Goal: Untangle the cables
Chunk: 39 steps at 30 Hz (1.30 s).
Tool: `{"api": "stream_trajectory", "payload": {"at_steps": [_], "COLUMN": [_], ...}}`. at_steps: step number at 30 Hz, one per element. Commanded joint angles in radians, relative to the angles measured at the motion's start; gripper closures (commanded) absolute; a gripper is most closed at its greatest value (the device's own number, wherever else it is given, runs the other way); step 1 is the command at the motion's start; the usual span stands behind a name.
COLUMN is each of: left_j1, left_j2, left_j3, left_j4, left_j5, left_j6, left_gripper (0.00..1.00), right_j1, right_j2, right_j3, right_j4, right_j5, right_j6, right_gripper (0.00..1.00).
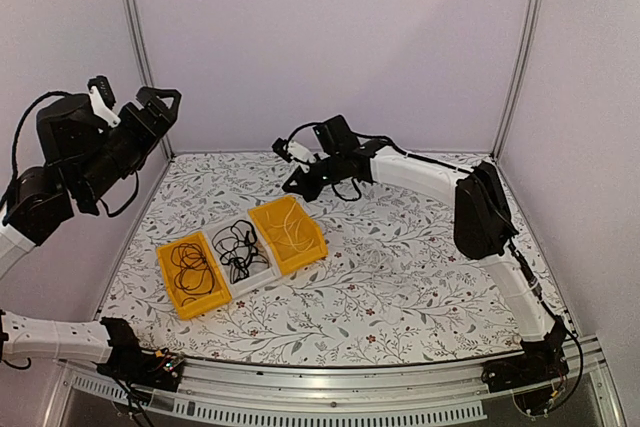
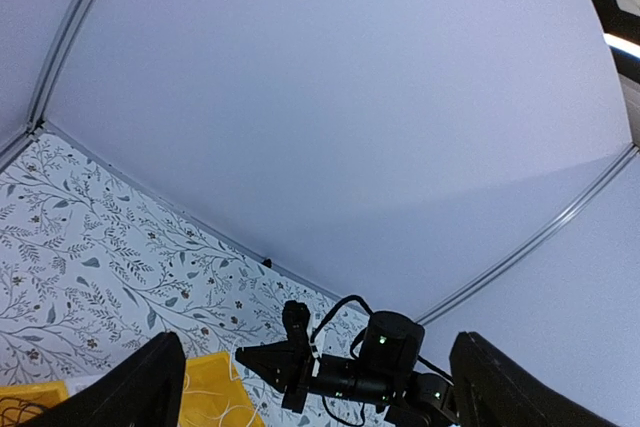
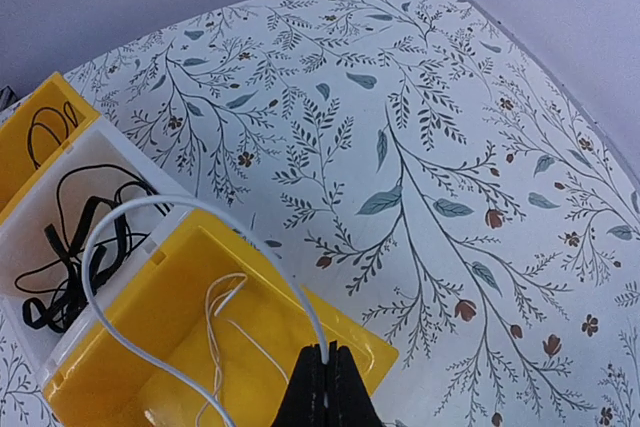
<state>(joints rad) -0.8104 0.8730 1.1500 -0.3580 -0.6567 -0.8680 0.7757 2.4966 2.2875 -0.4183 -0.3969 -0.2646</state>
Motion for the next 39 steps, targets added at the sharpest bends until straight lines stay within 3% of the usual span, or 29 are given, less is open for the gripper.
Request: {"api": "stream_trajectory", "payload": {"at_steps": [1, 11, 16, 19, 30, 39], "left_j1": [0.003, 0.003, 0.003, 0.003, 0.003, -0.026], "left_j2": [-0.023, -0.066, -0.08, -0.089, -0.011, 0.321], "left_j3": [-0.027, -0.106, -0.131, -0.141, -0.116, 0.022], "left_j4": [0.003, 0.076, 0.084, 0.101, 0.103, -0.005], "left_j5": [0.012, 0.037, 0.037, 0.034, 0.089, 0.424], "left_j6": [-0.01, -0.004, 0.0, 0.012, 0.145, 0.361], "left_gripper": [0.05, 0.06, 0.06, 0.06, 0.08, 0.26], "right_j1": [0.023, 0.035, 0.036, 0.036, 0.01, -0.176], "right_j2": [0.032, 0.01, -0.051, -0.105, -0.371, -0.738], "right_j3": [-0.059, -0.128, -0.141, -0.177, -0.358, -0.741], "right_j4": [-0.035, -0.063, -0.072, -0.082, -0.159, -0.209], "right_j5": [0.004, 0.077, 0.088, 0.114, 0.104, -0.005], "right_j6": [-0.053, -0.101, -0.107, -0.123, -0.191, -0.225], "right_gripper": [1.0, 0.99, 0.68, 0.6, 0.55, 0.6]}}
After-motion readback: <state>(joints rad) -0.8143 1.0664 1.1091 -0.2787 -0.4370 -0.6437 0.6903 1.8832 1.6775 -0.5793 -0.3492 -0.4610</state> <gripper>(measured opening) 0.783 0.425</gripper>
